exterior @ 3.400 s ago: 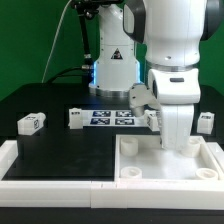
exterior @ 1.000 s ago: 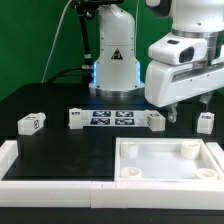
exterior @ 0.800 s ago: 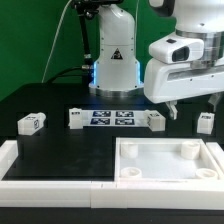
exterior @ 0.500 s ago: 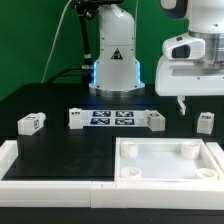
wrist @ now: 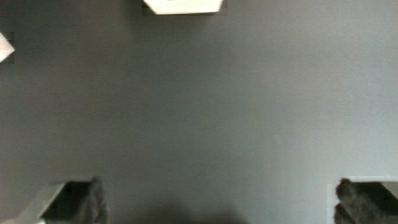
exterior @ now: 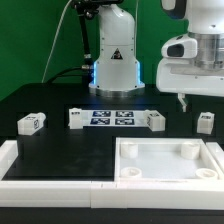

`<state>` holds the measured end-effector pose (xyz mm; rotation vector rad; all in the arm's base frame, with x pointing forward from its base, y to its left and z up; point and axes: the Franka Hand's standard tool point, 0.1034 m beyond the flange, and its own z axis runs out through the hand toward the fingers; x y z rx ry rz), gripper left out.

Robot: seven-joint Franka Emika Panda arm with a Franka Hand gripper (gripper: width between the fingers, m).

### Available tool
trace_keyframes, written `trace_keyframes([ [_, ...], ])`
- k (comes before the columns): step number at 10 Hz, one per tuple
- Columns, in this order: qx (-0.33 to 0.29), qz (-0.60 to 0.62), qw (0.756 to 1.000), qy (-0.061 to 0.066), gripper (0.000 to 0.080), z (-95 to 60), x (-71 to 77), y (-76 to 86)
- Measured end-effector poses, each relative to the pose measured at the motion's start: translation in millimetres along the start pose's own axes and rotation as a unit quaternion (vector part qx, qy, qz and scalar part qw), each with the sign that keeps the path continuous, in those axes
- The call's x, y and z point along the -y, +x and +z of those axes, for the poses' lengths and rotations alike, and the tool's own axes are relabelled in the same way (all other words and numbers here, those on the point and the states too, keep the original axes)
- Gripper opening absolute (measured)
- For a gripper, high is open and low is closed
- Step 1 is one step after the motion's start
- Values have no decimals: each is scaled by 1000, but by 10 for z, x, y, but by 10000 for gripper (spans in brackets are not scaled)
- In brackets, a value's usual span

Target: Assemble one leg

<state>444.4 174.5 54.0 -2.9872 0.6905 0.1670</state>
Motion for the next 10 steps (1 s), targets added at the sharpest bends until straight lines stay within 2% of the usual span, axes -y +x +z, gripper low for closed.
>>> trace_keyframes([
  [3, 6, -22, 1000, -5, 649, 88, 52, -309],
  [4, 7, -28, 1000, -6, 649, 90, 72, -351],
  [7, 17, -38, 999, -7, 649, 82, 54, -322],
  [8, 31, -50, 998, -12, 649, 90, 20, -333],
  [9, 67, -62, 996, -16, 649, 92, -47, -313],
  [10, 102, -73, 992, -13, 649, 118, -124, -289],
])
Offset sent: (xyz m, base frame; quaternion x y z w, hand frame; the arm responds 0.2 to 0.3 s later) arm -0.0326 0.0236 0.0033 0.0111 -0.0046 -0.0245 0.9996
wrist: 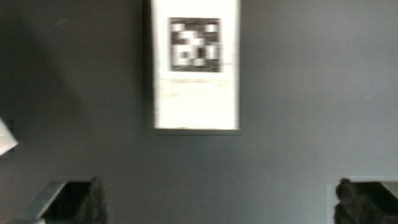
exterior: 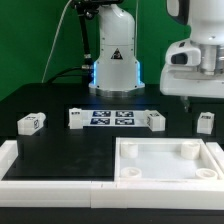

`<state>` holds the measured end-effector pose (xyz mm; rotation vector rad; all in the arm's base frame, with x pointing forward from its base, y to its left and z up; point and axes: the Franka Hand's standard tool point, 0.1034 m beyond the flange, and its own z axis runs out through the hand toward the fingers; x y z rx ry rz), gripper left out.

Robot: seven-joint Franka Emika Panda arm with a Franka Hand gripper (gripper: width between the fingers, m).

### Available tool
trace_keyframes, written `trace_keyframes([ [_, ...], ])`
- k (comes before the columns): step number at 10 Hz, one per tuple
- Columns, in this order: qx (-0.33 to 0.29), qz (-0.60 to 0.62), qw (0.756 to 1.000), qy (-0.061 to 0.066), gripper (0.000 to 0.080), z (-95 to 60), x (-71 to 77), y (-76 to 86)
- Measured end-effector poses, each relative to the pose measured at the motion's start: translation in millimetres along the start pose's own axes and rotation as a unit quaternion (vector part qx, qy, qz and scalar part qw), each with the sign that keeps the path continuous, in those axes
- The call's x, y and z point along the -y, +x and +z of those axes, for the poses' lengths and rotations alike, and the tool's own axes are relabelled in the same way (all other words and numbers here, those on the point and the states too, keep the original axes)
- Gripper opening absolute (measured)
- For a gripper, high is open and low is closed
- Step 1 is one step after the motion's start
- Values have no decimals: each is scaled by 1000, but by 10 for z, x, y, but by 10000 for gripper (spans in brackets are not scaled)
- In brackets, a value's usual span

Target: Assemble one leg

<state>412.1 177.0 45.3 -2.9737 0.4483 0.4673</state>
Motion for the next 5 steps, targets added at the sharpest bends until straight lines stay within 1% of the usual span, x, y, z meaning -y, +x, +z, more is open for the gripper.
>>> trace_keyframes([
  [1, 33, -2, 999, -6, 649, 43, -57, -40],
  [2, 82, -3, 996, -14, 649, 78, -84, -103],
  [3, 122, 2, 992, -17, 649, 101, -81, -98],
  [4, 158, 4, 987, -24, 649, 122, -74, -125],
  [5, 217, 8, 976, -33, 649, 131, -69, -186],
])
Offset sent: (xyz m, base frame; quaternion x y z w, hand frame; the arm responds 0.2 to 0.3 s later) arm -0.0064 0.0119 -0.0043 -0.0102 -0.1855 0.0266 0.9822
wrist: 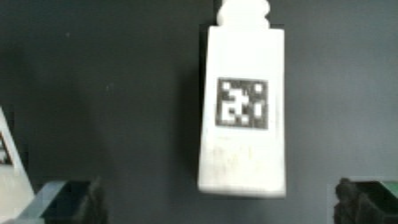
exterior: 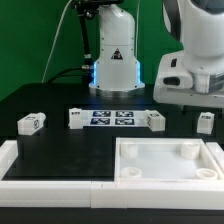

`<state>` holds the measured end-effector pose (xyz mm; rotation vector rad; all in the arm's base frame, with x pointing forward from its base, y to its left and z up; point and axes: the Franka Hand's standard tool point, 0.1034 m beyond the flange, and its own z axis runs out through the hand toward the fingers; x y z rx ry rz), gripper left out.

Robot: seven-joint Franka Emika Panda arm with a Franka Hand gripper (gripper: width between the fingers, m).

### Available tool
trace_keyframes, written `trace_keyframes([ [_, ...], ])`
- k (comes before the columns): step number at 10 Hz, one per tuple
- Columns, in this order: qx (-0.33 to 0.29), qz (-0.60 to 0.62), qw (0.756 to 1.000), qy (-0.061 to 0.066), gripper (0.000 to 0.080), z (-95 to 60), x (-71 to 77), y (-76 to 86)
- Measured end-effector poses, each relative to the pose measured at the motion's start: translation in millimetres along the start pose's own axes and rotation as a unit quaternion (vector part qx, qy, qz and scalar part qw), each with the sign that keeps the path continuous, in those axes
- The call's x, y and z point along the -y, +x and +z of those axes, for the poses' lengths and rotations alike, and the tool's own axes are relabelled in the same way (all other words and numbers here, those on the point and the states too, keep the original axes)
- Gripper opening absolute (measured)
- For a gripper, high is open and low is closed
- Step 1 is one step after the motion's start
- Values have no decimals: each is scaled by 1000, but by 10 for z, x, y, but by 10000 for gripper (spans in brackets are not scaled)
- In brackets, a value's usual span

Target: Assemble one leg

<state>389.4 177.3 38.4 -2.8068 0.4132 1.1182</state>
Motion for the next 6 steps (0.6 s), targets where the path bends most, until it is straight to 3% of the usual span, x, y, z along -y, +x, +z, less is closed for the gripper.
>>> trace_keyframes([
  [4, 153, 4, 988, -18, 649, 127, 43, 3],
  [6, 141, 2, 990, -18, 649, 189, 86, 24],
])
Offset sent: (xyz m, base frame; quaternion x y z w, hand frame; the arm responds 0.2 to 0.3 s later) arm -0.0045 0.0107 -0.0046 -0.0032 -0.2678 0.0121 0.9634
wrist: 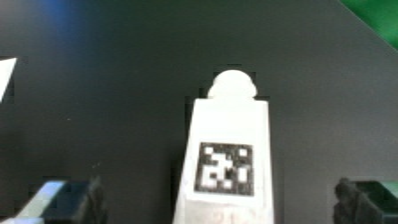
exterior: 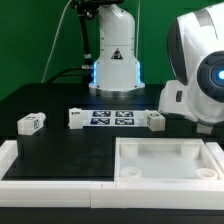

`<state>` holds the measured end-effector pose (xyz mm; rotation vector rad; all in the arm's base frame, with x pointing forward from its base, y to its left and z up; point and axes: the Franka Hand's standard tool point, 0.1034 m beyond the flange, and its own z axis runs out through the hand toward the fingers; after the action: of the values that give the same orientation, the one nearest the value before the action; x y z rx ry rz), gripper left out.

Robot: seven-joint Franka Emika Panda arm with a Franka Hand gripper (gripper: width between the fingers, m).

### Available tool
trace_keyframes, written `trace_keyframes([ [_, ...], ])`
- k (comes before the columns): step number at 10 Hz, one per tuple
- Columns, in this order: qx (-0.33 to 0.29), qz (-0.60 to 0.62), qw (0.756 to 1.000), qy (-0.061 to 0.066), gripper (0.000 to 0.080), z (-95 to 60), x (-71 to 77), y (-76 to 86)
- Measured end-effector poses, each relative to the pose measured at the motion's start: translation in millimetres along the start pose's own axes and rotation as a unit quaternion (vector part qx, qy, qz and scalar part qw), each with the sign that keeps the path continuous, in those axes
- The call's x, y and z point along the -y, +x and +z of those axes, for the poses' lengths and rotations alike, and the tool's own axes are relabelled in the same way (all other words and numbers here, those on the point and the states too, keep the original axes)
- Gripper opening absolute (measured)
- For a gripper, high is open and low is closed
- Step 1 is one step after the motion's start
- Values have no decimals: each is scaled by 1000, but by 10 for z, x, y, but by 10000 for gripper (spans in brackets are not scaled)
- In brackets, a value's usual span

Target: Assemble one leg

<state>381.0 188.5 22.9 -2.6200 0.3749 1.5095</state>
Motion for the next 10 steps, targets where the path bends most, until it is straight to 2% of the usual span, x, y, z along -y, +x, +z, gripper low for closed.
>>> trace_keyframes([
  [3, 5, 0, 1000, -8, 649, 173, 21, 28],
  [6, 5, 0, 1000, -8, 649, 177, 22, 29],
  [8, 3, -1, 1000, -7, 407, 142, 33, 35],
  [9, 3, -1, 1000, -7, 407, 146, 32, 34],
  [10, 3, -1, 1000, -7, 288, 146, 33, 34],
])
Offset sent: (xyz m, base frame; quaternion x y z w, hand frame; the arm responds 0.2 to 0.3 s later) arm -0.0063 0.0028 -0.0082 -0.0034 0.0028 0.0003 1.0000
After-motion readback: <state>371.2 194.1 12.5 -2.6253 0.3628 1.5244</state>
